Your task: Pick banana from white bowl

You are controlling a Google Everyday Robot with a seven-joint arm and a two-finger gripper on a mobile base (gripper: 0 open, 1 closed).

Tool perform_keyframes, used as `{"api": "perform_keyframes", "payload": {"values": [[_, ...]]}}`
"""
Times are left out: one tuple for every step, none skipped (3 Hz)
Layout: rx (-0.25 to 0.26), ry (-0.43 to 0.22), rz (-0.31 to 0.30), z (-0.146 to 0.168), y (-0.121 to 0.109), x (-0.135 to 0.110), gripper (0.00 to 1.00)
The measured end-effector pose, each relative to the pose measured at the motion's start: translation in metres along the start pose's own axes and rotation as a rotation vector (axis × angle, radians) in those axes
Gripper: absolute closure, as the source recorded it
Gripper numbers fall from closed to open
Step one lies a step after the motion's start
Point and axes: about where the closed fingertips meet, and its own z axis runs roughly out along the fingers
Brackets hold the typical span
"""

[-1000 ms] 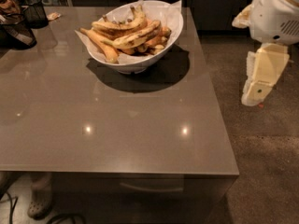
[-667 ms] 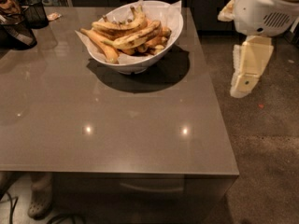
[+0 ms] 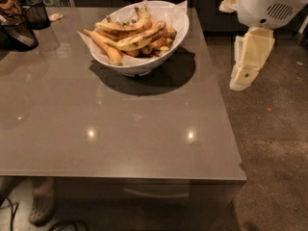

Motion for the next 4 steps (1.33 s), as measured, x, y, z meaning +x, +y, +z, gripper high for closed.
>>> {"api": "perform_keyframes", "payload": {"values": [[0.016, -0.005, -0.046, 0.005, -0.030, -0.016, 0.00], [0.018, 0.014, -0.136, 0.013, -0.059, -0.041, 0.00], [0.032, 0.003, -0.145, 0.013, -0.064, -0.049, 0.00], [0.030, -0.049, -0.170, 0.018, -0.073, -0.054, 0.00]]}}
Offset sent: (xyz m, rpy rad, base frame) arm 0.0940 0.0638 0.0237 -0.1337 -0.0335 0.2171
